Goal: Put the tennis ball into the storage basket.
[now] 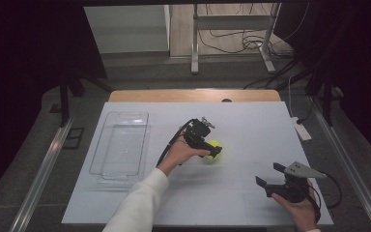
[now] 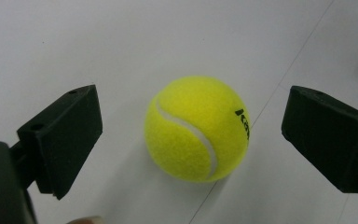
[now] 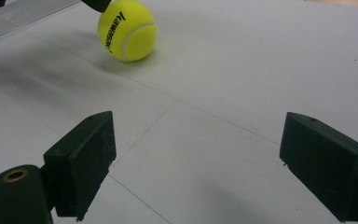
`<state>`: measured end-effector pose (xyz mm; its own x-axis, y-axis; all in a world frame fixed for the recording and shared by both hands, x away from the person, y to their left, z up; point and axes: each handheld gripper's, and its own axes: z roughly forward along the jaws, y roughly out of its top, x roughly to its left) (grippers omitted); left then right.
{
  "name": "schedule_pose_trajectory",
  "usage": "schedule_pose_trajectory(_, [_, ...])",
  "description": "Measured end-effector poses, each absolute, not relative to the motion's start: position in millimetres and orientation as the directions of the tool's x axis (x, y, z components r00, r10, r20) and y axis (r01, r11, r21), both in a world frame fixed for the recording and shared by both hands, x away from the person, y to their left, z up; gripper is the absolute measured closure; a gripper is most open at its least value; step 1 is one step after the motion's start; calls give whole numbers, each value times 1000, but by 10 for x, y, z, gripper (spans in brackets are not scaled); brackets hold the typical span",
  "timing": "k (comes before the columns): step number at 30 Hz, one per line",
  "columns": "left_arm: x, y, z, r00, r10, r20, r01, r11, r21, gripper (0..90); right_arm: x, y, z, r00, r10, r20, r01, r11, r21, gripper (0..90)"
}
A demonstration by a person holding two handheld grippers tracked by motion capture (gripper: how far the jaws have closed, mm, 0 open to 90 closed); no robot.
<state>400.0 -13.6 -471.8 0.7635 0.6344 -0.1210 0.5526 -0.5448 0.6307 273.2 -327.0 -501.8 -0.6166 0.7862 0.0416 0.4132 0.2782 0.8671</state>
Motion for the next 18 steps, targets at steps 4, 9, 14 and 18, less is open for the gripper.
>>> schedule_pose_trajectory(4, [4031,-167,-4764,761,637,-124,560,-548,622,59,2734,-3273,-5023,-616,786,44,416,278,866,111])
schedule_pose_trajectory(9, [4042,-209,-4822,762,635,-126,566,-558,607,57,2735,-3270,-5023,-617,786,43,416,279,866,111])
schedule_pose_trajectory(14, [4048,-248,-4880,763,633,-129,572,-568,592,49,2736,-3269,-5026,-616,786,44,418,279,865,111])
schedule_pose_trajectory(18, [4051,-284,-4925,763,632,-139,578,-569,585,48,2735,-3271,-5026,-616,786,43,417,280,865,111])
